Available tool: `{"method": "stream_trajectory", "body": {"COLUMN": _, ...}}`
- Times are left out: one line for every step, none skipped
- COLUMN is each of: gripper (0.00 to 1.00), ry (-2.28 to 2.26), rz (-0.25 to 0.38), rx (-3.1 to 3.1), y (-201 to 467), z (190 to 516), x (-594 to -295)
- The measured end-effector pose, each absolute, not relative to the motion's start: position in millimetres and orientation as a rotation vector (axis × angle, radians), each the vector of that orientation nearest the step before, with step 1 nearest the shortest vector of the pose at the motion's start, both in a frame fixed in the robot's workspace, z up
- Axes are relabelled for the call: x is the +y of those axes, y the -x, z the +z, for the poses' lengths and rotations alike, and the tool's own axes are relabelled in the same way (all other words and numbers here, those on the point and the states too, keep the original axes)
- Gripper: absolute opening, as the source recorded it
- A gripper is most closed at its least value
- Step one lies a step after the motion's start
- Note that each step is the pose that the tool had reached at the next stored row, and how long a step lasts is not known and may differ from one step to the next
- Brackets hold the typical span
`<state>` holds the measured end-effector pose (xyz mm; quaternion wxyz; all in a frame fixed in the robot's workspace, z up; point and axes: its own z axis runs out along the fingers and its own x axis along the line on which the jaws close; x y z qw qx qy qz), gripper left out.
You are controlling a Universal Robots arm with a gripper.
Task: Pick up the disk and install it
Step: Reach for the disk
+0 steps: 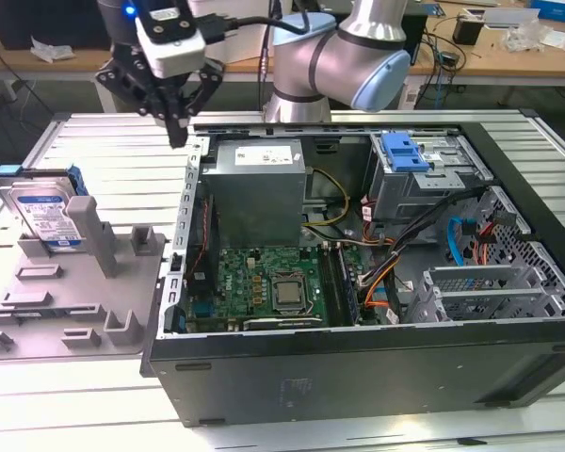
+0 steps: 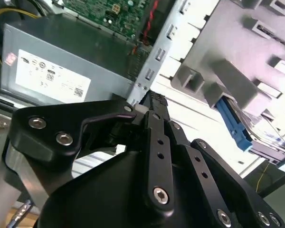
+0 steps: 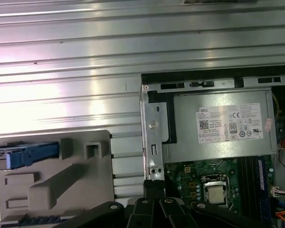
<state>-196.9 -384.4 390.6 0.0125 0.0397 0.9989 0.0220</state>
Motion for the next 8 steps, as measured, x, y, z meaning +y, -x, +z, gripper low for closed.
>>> {"method": "stream_trajectory", "body": {"gripper": 0.11, "ry": -0.124, "rz": 0.069, "rx": 3.113, "y": 201, "z": 390, "x": -383}}
{"method": "stream_trajectory", "body": {"gripper": 0.11, "ry": -0.124, "rz": 0.069, "rx": 3.113, "y": 205, "z": 390, "x": -382}}
{"method": "stream_trajectory", "body": {"gripper": 0.11, "ry": -0.124, "rz": 0.069, "rx": 3.113, "y": 209, "z": 390, "x": -382}}
{"method": "stream_trajectory", "body": {"gripper": 0.11, "ry": -0.124, "rz": 0.069, "rx": 3.113, "y": 213, "z": 390, "x": -381}}
{"method": "stream_trajectory", "body": {"gripper": 0.11, "ry": -0.124, "rz": 0.069, "rx": 3.113, "y": 218, "z": 390, "x": -380}}
{"method": "stream_trajectory", "body": {"gripper": 0.11, "ry": -0.124, "rz": 0.069, "rx": 3.113, "y": 223, "z": 389, "x": -380}}
{"method": "stream_trajectory", "body": {"gripper": 0.11, "ry": -0.124, "rz": 0.069, "rx": 3.113, "y": 228, "z": 389, "x": -379}}
{"method": "stream_trajectory", "body": {"gripper": 0.11, "ry": -0.124, "rz": 0.069, "rx": 3.113, "y": 236, "z": 388, "x": -379}}
